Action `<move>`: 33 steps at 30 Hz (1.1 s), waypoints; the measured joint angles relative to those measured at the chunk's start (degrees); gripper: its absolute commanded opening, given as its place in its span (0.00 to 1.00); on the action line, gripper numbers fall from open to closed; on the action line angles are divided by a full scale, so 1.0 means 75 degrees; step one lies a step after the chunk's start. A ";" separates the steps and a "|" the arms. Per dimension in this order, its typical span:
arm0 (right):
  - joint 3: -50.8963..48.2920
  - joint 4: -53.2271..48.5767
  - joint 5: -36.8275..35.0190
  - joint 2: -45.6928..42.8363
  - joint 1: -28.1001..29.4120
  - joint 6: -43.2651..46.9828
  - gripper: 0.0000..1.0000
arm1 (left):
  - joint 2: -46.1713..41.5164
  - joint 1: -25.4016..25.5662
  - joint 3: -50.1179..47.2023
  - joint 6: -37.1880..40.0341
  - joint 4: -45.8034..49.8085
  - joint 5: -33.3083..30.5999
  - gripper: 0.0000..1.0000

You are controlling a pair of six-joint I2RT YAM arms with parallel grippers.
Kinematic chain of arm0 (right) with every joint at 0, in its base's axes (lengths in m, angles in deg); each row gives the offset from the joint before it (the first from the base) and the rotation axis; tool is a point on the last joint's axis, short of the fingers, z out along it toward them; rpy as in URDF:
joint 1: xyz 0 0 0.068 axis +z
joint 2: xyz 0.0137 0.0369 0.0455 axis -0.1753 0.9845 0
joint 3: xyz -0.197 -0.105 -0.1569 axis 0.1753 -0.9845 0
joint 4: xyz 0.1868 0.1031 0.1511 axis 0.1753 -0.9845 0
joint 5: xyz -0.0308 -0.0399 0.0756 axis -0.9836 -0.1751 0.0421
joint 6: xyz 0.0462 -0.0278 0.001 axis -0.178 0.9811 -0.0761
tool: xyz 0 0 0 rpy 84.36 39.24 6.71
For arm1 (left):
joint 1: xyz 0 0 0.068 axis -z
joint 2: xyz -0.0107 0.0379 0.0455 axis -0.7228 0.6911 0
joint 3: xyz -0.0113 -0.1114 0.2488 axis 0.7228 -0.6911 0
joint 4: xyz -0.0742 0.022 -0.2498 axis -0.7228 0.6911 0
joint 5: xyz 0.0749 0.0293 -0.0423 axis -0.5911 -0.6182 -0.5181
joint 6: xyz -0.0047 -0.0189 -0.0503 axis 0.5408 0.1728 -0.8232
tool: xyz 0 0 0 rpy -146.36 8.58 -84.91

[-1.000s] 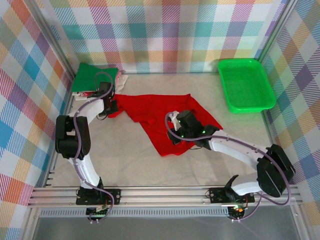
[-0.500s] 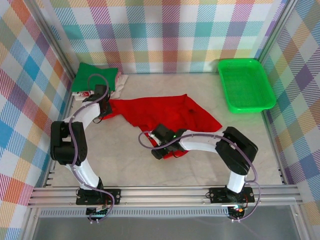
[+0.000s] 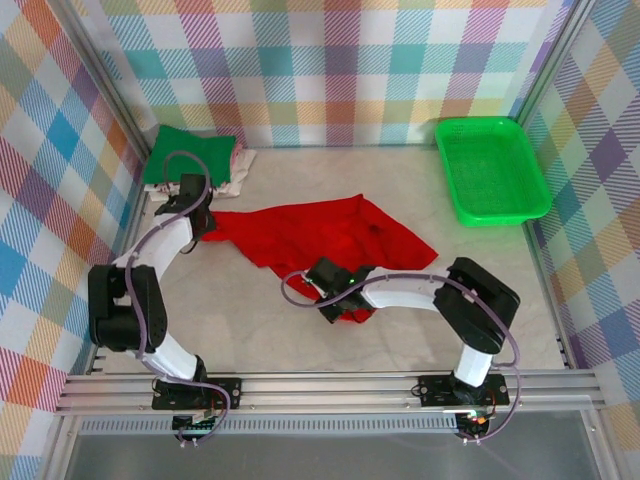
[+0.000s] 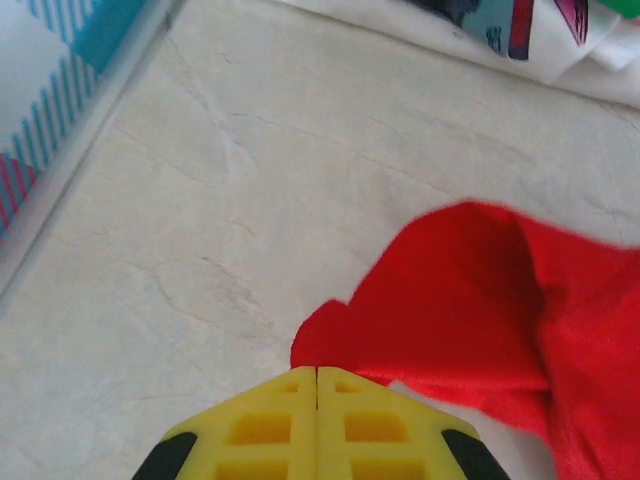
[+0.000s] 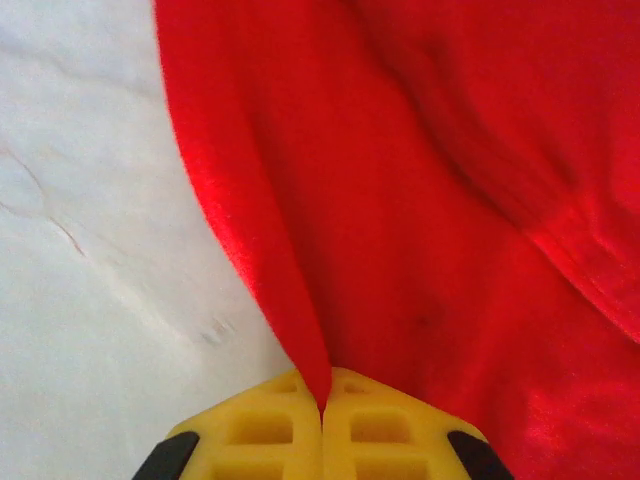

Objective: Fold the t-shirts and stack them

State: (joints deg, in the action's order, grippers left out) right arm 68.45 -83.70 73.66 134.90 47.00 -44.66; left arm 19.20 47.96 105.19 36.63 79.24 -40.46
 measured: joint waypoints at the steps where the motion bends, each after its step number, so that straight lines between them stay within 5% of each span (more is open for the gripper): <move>1: -0.0067 -0.0128 0.0012 -0.0201 -0.0082 0.0000 0.00 | -0.0195 -0.0006 -0.0061 -0.0009 0.0006 -0.0050 0.00; 11: 0.0516 -0.1396 0.0510 -0.4383 -0.1037 0.0213 0.00 | -0.3002 -0.0015 0.0070 0.0038 0.0321 -0.0239 0.00; 18: 0.2430 -0.2521 0.0417 -0.5735 -0.1577 0.0600 0.00 | -0.4331 -0.0023 0.1839 0.0219 0.1317 0.0297 0.00; 26: 0.3121 -0.2838 0.0347 -0.5217 -0.2480 0.0749 0.00 | -0.3707 -0.0029 0.4205 0.0615 0.2611 0.1247 0.00; 33: 0.2664 -0.3351 0.0539 -0.4686 -0.2527 0.0662 0.00 | -0.3503 -0.0032 0.3707 0.0615 0.3614 0.1778 0.00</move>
State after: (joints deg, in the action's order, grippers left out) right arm 88.43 -108.84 77.71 99.75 28.05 -39.70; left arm -7.07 47.72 132.99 41.24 106.34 -27.13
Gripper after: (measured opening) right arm 0.048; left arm 0.052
